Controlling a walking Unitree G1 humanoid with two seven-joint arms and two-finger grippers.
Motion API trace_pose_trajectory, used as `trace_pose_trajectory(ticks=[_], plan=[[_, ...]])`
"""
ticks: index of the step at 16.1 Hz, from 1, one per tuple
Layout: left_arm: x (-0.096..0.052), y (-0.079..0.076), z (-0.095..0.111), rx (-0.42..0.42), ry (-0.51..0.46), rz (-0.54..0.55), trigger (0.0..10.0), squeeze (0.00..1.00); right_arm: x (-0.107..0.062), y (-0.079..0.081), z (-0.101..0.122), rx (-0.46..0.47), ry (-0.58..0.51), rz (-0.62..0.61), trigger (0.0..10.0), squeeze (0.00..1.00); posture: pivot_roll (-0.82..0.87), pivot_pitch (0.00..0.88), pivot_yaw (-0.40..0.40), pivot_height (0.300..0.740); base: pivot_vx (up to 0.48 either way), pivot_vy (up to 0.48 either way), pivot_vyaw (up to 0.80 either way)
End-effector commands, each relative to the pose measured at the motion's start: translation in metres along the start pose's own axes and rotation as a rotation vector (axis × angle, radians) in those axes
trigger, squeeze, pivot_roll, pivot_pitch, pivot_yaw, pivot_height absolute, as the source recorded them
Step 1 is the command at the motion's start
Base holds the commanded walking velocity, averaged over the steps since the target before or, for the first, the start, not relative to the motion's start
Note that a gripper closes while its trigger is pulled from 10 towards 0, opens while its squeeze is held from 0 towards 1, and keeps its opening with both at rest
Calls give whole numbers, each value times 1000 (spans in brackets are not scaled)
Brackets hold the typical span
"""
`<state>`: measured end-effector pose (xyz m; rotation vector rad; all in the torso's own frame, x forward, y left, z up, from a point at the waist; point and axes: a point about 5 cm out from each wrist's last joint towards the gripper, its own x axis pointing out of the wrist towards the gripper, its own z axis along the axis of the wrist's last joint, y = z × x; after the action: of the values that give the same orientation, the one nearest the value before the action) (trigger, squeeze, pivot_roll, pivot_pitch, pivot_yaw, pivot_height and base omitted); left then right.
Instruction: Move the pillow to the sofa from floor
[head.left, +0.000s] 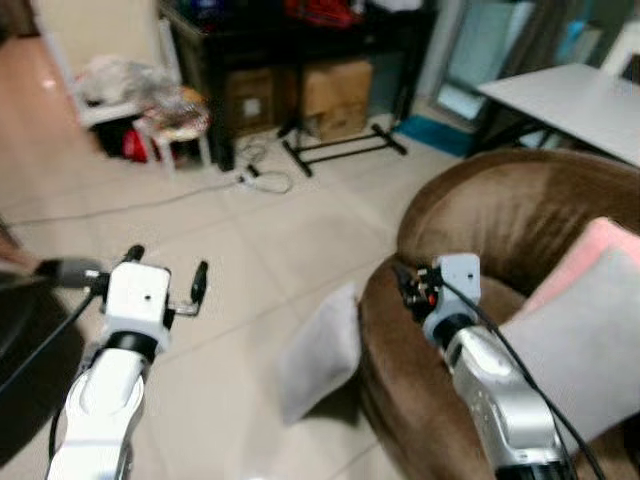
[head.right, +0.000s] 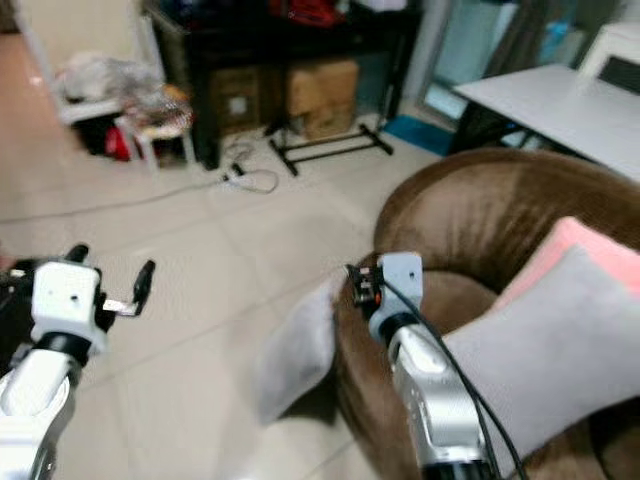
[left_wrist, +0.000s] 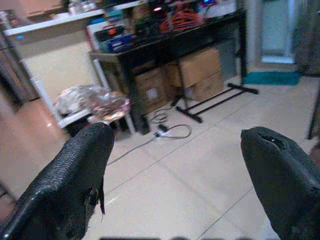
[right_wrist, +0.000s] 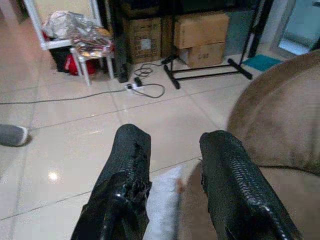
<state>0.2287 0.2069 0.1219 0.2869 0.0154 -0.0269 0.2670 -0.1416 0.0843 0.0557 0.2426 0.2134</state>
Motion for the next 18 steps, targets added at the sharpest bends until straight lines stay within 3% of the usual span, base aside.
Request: trace_pose_trajectory(ticks=[1, 3, 12, 18], plan=[[1, -4, 4, 4, -19, -21, 10000, 0, -1, -3, 1, 8, -7, -3, 10000, 0, -8, 0, -38, 729, 360, 0, 0], [2, -5, 5, 2, -22, -24, 10000, 0, -1, 1, 1, 3, -6, -2, 10000, 0, -6, 0, -42, 729, 356, 0, 800], [2, -7, 6, 1, -26, -23, 10000, 0, -1, -2, 5, 26, -12, -2, 10000, 0, -7, 0, -51, 729, 356, 0, 0], [1, -7, 2, 20, -4, -5, 10000, 0, -3, -1, 0, 46, 12, 30, 10000, 0, -2, 0, -54, 674, 0, 0, 0]])
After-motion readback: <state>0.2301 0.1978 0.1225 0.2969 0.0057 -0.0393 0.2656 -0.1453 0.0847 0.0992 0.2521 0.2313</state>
